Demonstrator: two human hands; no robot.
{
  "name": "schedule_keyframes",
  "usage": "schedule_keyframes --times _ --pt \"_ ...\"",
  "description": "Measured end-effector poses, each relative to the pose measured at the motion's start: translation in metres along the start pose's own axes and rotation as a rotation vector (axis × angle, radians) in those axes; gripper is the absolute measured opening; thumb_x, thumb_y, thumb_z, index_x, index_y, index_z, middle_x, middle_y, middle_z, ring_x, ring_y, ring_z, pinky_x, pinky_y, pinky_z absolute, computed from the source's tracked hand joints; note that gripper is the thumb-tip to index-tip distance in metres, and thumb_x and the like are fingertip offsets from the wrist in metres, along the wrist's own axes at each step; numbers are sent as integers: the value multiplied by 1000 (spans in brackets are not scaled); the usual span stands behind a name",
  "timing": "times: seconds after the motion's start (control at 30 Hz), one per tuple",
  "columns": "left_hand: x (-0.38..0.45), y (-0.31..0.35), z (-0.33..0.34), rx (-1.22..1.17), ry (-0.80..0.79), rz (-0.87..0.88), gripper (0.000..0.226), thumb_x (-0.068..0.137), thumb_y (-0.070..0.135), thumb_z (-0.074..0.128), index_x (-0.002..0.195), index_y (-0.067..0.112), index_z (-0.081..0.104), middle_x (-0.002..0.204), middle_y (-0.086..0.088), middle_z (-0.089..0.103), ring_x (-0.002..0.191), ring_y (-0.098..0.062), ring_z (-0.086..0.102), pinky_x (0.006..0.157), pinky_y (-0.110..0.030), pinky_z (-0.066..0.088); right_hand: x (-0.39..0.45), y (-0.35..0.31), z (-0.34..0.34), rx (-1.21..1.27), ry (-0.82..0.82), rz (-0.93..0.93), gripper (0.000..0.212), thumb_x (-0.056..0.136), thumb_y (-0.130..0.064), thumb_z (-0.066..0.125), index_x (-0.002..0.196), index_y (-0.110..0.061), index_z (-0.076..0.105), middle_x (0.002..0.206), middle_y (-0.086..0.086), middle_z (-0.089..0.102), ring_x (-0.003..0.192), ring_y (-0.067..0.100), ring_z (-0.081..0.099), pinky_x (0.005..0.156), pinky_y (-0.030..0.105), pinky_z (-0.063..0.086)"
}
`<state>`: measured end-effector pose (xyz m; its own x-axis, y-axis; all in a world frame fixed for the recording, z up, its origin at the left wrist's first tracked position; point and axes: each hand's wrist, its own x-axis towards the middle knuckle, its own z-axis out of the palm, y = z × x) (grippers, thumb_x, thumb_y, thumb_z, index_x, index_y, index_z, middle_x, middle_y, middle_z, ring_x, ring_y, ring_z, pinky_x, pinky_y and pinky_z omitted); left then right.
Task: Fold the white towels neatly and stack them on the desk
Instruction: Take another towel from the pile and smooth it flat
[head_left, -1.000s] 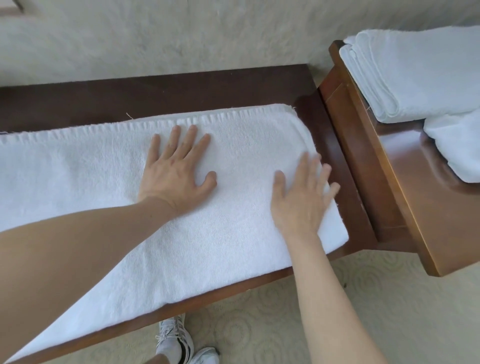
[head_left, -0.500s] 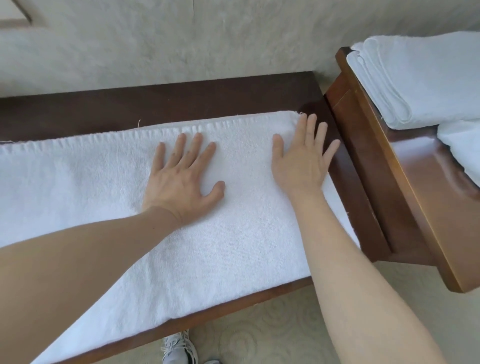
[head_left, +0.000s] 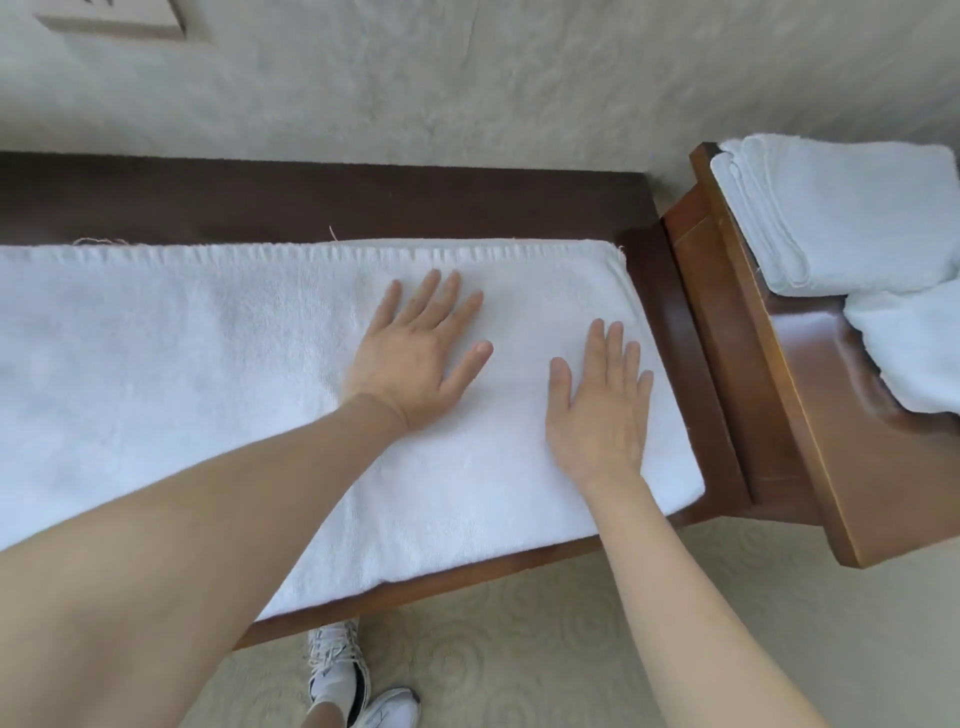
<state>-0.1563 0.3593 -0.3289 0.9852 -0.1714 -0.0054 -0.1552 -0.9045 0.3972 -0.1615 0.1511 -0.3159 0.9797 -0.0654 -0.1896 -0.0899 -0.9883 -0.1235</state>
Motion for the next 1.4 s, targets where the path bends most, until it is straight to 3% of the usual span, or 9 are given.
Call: schedule_keyframes --times 0.07,0.13,0.33,0.57,0.67,0.9,1.13,1.27,1.4 --pt "-14 -2 -7 -196 91 78 61 103 49 19 151 20 44 162 -6 31 152 -24 23 121 -45 27 -19 -39 0 90 -5 -146 63 105 -49 13 162 -23 -1 169 -1 -7 155 18 -11 126 40 -8" --pt "-35 -9 -11 -242 150 48 56 104 42 26 149 16 46 158 -7 38 150 -25 28 117 -44 34 -34 -76 5 154 2 -263 61 104 -44 11 161 -22 5 169 -1 -3 155 18 -9 126 40 -5" --pt "-103 -80 -35 104 51 -226 69 105 50 2 155 17 35 162 -10 29 153 -26 17 124 -44 9 -44 -172 37 176 -10 -480 65 100 -41 13 160 -16 16 169 4 8 156 23 -2 126 46 0" --pt "-125 -148 -51 193 11 -461 66 101 56 -2 161 29 5 168 -3 -5 153 -20 -15 124 -40 -12 -42 -250 59 149 -3 -545 67 102 -48 14 160 -16 21 168 6 12 156 26 4 126 49 2" --pt "-122 -147 -47 209 5 -475 64 102 51 0 161 27 1 168 -3 -9 154 -23 -16 125 -47 -5 -39 -257 71 64 7 -555 63 103 -47 10 160 -22 19 169 2 11 156 22 3 125 50 1" --pt "-125 -157 -48 190 -3 -434 63 102 55 7 161 31 1 169 0 -5 154 -21 -11 125 -47 -4 -41 -257 73 6 31 -534 64 103 -52 6 161 -26 13 169 0 8 156 20 1 125 51 5" --pt "-168 -232 -83 214 24 -572 71 98 65 20 160 36 3 168 5 -4 155 -18 -7 126 -46 1 -42 -255 73 -66 38 -571 65 103 -59 16 161 -35 3 169 5 7 156 30 3 124 57 5" --pt "-194 -266 -105 226 -4 -594 68 100 60 17 161 32 8 169 2 1 155 -16 -8 126 -43 -2 -41 -256 72 -98 41 -563 66 102 -60 18 161 -34 10 169 6 7 156 31 3 122 59 6" --pt "-178 -230 -100 209 76 -484 66 101 54 24 160 23 21 168 -7 8 155 -26 -2 125 -44 -3 -41 -257 72 -95 48 -555 65 101 -57 22 161 -31 15 169 6 9 156 30 4 122 59 6"
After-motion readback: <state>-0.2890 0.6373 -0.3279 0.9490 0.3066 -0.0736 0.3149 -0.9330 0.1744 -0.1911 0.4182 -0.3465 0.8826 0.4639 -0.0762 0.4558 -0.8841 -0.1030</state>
